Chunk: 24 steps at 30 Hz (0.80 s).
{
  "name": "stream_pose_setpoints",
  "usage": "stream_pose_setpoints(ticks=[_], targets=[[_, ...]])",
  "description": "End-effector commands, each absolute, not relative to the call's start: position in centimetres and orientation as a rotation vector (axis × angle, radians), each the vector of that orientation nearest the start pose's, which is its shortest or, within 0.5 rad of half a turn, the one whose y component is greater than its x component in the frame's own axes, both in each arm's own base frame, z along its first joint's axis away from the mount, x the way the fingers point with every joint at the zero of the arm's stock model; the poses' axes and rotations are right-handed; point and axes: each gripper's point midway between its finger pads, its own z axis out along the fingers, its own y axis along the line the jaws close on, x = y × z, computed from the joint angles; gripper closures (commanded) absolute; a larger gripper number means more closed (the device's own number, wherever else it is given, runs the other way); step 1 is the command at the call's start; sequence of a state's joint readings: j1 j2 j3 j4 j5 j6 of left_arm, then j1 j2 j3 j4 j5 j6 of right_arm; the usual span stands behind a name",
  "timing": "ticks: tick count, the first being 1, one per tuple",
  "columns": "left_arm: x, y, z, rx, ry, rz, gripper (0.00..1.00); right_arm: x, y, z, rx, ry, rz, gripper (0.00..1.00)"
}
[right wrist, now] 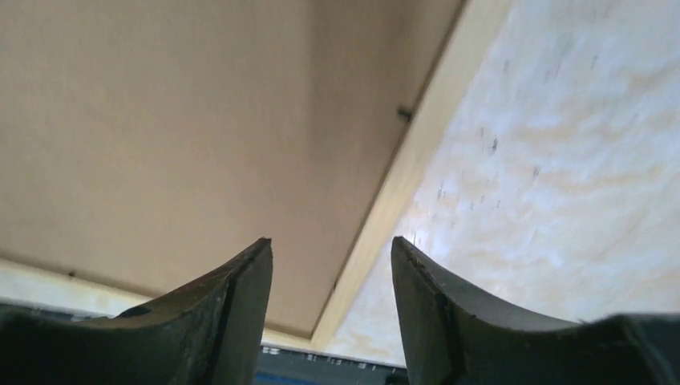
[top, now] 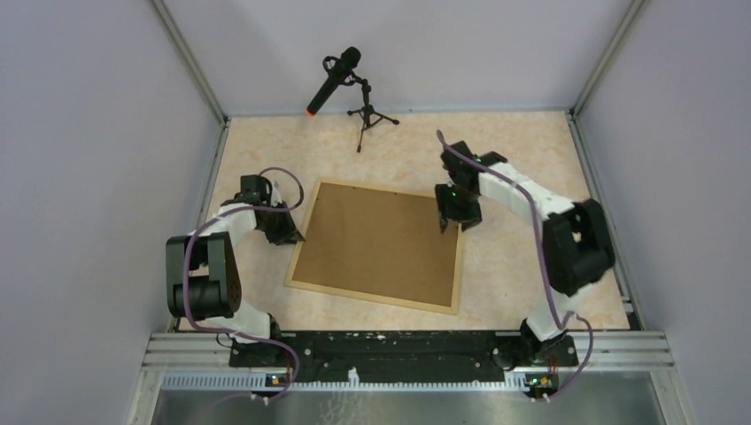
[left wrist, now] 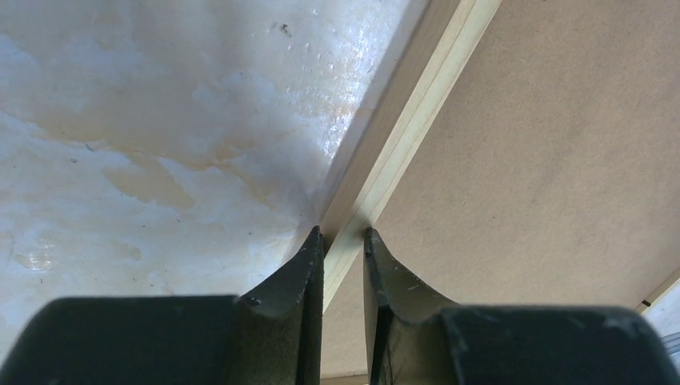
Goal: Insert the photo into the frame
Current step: Install the photo frame at the center of the board.
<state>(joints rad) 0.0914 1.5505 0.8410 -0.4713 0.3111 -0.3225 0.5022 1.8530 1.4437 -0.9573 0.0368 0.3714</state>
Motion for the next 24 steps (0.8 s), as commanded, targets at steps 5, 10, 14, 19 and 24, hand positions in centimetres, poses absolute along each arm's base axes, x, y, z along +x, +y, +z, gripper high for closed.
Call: stream_pose_setpoints(ticks=[5,10,14,19,24], targets=[[28.1,-3.5,2.3,-0.550,2.764,-0.434,1.00,23.0,17.1,5.9,-0.071,2.953,0.473,0.54],[28.2,-3.8,2.2,-0.542,2.765,-0.459,1.00,21.8,16.2,4.3,-0.032,2.983,0.462,0.71],[28.1,-3.6,2.3,-0.542,2.765,-0.448,1.00,20.9,15.8,3.5,-0.033,3.005,0.446,0.74],[28.1,-3.6,2.2,-0.544,2.765,-0.444,1.00,19.6,15.4,3.0,-0.038,3.034,0.449,0.77],[28.1,-3.5,2.2,-0.547,2.765,-0.441,1.00,19.0,15.2,3.4,-0.023,3.031,0.460,0.77]])
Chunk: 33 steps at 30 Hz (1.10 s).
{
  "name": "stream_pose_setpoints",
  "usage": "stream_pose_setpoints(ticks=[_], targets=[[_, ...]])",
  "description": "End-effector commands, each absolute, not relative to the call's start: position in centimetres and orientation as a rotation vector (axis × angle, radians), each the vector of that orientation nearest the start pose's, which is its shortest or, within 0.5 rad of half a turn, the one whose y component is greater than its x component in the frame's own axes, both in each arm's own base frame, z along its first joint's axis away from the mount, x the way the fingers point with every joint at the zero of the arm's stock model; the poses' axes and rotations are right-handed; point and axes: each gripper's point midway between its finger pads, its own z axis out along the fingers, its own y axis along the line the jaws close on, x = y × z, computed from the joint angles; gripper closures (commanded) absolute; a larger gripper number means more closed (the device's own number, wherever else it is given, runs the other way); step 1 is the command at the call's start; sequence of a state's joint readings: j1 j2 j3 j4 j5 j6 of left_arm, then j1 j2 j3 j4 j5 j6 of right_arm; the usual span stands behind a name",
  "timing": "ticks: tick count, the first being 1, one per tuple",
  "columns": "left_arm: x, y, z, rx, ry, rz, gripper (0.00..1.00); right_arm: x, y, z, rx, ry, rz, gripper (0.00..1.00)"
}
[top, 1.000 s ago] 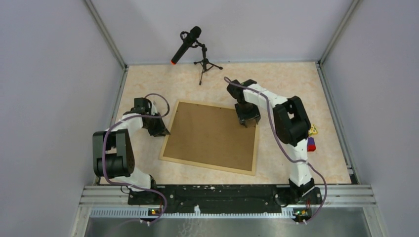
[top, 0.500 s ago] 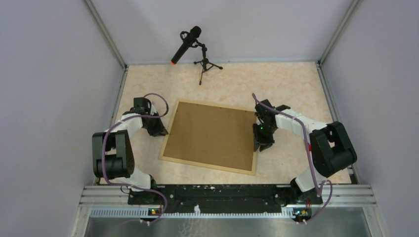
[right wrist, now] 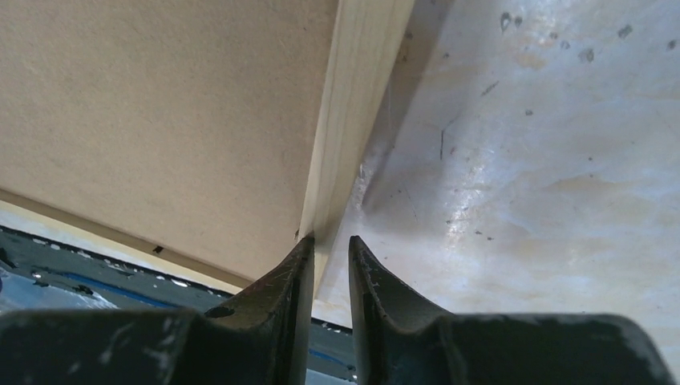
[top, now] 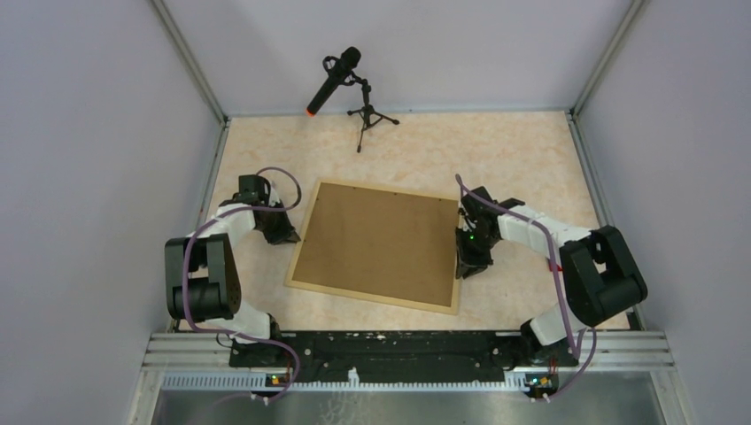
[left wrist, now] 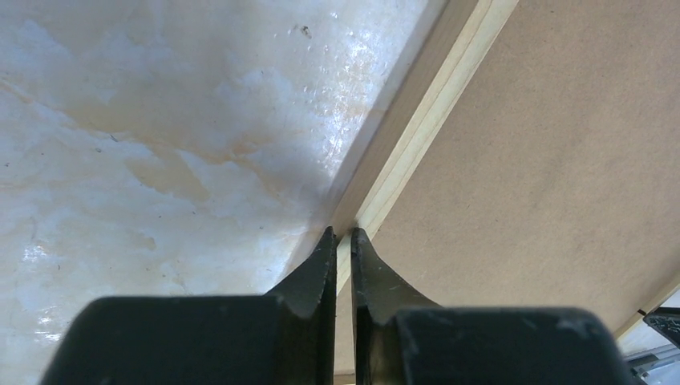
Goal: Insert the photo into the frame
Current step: Install the photo frame at the center of the board.
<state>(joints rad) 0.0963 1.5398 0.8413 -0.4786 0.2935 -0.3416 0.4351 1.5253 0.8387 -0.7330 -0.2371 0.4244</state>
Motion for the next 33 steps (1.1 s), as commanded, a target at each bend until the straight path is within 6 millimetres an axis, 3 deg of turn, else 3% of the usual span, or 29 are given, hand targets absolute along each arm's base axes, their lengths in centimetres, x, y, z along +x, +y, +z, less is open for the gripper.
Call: stream_pose_setpoints(ticks=[1,6,17,27,33], targets=[[28.1,-3.6,2.3,-0.544,2.764,-0.442,1.00,19.0,15.1,3.5,-0.017,3.030,0.452,0.77],[28.1,-3.6,2.2,-0.544,2.764,-0.444,1.00,18.6,15.3,2.8,0.004,3.041,0.473,0.77],[28.1,-3.4,2.3,-0.546,2.762,-0.433,1.00,19.9,15.9,1.1,0.085,3.039,0.460,0.78],[28.1,-3.6,2.3,-0.543,2.762,-0.447,1.00,19.9,12.9,-1.4,0.209,3.061,0.080,0.79],[28.1,-3.9,2.3,-0.537,2.763,-0.463,1.00,21.4,12.2,-3.0,0.105,3.049,-0.254,0.79]])
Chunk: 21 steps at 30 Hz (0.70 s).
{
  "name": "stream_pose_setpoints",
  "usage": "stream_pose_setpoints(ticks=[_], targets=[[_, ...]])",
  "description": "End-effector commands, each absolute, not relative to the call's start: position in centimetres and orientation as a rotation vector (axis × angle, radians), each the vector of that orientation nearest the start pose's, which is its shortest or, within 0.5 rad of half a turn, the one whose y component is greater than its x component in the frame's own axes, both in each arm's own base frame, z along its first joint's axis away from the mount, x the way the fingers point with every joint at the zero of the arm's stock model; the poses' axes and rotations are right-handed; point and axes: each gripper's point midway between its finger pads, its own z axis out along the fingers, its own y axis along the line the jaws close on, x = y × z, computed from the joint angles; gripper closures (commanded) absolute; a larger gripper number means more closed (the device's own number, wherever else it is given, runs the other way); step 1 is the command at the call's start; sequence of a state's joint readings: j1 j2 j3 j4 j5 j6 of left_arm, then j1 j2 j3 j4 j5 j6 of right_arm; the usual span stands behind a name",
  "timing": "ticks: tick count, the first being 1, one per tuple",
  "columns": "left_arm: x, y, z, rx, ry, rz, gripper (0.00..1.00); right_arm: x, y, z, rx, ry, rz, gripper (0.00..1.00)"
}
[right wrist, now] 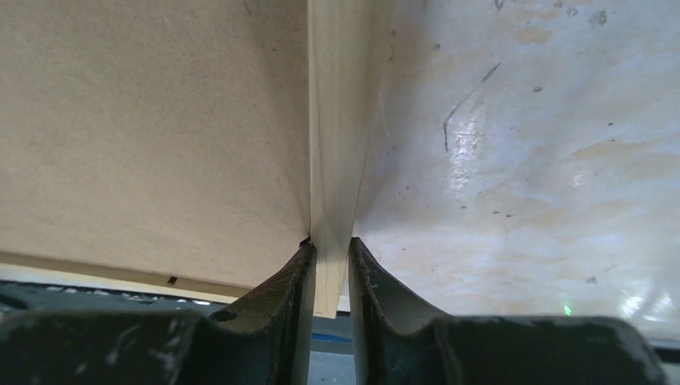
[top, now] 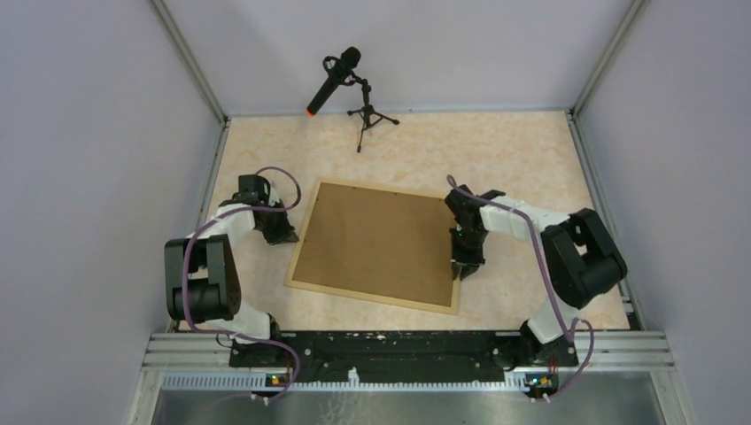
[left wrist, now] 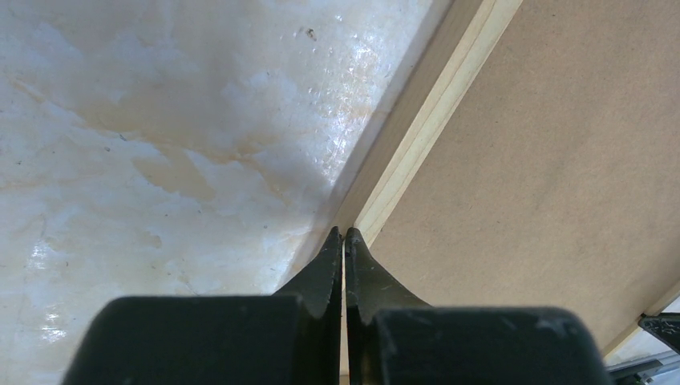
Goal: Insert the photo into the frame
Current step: Install the photo frame at the center of the board.
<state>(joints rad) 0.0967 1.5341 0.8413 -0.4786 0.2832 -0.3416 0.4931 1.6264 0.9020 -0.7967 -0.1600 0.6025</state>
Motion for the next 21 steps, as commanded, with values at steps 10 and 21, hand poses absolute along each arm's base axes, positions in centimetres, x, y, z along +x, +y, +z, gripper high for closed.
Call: stream_pose_setpoints(ticks=[10,21], targets=[[28.0,-3.8,2.4,-0.540,2.759,-0.439,1.00,23.5,19.6,-6.6,-0.164,3.063,-0.386,0.77],[27.8,-4.1,2.3,-0.565,2.772,-0.458,1.00,24.6,28.3,-2.7,-0.153,3.067,0.376,0.46]])
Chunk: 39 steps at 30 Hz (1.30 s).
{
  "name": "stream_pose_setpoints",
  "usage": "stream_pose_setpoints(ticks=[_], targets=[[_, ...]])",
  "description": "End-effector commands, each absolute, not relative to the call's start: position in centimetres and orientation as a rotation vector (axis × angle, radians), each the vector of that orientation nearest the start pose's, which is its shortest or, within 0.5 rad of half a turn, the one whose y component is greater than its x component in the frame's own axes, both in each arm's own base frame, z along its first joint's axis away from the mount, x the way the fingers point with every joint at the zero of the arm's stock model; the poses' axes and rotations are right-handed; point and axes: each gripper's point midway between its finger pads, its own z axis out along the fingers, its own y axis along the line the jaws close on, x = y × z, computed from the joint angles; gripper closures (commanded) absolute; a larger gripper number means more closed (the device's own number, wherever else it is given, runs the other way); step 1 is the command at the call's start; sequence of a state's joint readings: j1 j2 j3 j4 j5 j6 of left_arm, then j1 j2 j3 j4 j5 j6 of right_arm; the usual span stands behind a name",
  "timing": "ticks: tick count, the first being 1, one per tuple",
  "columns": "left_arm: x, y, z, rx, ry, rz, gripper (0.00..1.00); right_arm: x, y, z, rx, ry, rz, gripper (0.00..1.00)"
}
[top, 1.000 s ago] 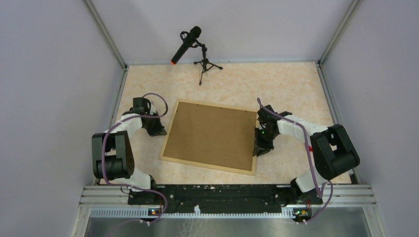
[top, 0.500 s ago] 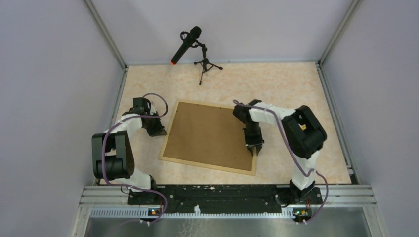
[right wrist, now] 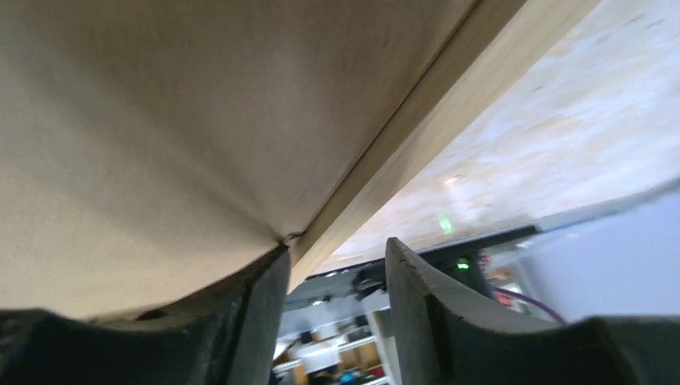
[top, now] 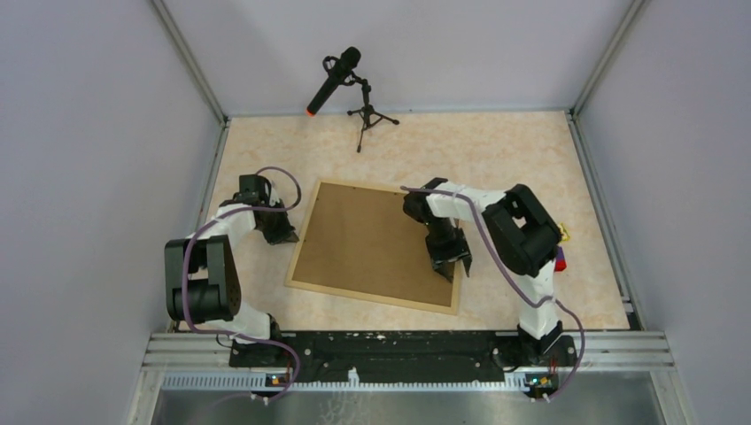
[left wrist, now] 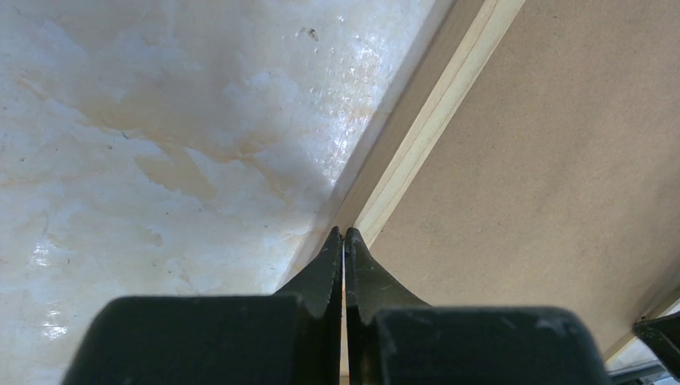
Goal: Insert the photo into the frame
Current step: Install the photo frame at the center of the board, then adjust the photo frame at the center of the board.
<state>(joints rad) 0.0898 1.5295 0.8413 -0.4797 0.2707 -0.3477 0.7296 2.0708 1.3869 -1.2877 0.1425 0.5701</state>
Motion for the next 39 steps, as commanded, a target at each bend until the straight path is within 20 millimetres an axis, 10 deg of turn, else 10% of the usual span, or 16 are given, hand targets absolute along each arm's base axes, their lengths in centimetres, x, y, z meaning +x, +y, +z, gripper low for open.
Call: stream_pose_setpoints(ticks=[1,7,12,21,31,34,39], targets=[[27.8,-4.0,2.3,-0.576,2.771,-0.451,1.00,25.1,28.1,-0.3,-0.160,3.015,0.421,0.40],[27.9,-2.6,2.2,-0.649,2.751,-0.412,1.00,26.7,22.2,9.5,-0.141,2.803,0.473,0.14],[27.6,-3.2,2.1,-0.682,2.755,-0.471,1.00,26.3,18.1,5.3,0.024,2.820,0.483,0.12],[24.5,-7.8,2.4,-0.811,2.735,-0.823,1.00,33.0,23.9,3.6,-0.048,2.766,0.709,0.14],[16.3,-20.8,9.8,-0.251,2.708,-1.345,0.39,46.0,29.7,4.8,-0.265,2.671,0.726,0.13],[17.5,-20.0,13.3,-0.035,2.628,-1.231,0.22,48.8,24.8,8.6,-0.209,2.670,0.342,0.07],[24.3,-15.4,16.6,-0.001,2.447,-0.691,0.01,45.6,17.8,14.2,-0.071,2.588,0.160,0.04]])
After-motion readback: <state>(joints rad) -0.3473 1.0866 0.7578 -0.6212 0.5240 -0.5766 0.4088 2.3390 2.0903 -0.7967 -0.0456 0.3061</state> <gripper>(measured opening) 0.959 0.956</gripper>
